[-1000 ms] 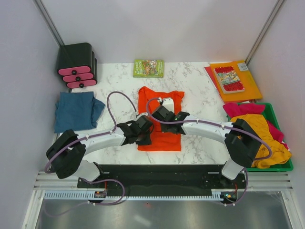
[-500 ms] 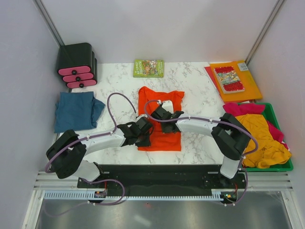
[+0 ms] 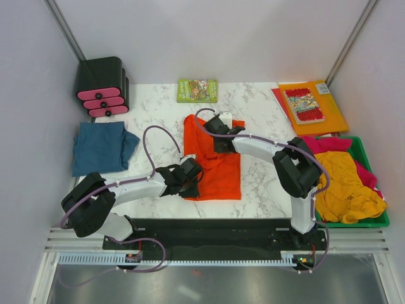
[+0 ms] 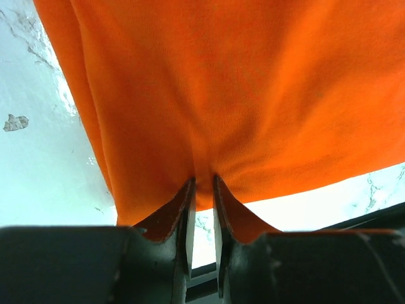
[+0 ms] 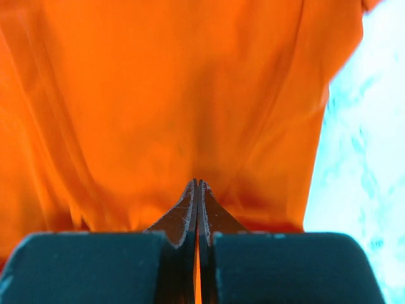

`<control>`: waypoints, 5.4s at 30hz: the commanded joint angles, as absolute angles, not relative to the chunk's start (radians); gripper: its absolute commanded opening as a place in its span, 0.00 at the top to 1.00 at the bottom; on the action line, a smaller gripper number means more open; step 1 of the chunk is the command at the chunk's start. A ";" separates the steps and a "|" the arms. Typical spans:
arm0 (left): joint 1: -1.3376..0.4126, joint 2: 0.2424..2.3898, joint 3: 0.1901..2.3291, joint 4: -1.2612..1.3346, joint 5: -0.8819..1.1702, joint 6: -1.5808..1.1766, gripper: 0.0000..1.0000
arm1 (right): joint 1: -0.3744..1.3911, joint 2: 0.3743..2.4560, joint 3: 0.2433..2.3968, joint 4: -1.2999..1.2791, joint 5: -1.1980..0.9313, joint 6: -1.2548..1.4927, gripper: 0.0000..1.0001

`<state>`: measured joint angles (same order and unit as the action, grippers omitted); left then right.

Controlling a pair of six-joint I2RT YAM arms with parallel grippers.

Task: Fold and stack the t-shirts
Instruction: Fold the folded rectangular tshirt in 1/3 of the way, then grab one side of the 2/3 rectangular tshirt with both arms

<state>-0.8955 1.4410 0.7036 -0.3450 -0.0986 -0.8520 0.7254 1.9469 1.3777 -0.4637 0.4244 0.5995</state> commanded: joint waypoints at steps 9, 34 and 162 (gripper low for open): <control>-0.910 1.327 0.701 -0.345 -0.193 -0.854 0.62 | 0.693 1.806 1.413 -0.354 0.374 0.512 0.97; -0.752 1.698 1.015 -0.281 -0.146 -0.666 0.94 | 0.853 1.594 0.882 -0.316 0.359 0.658 1.00; -0.830 1.321 0.525 -0.291 -0.072 -0.874 0.98 | 0.985 1.333 0.465 -0.330 0.339 1.061 0.92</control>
<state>-0.8204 1.2999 0.5350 -0.2359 -0.0822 -0.9024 0.9802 1.2839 0.5259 -0.2890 0.4065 1.0264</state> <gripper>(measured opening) 0.034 0.167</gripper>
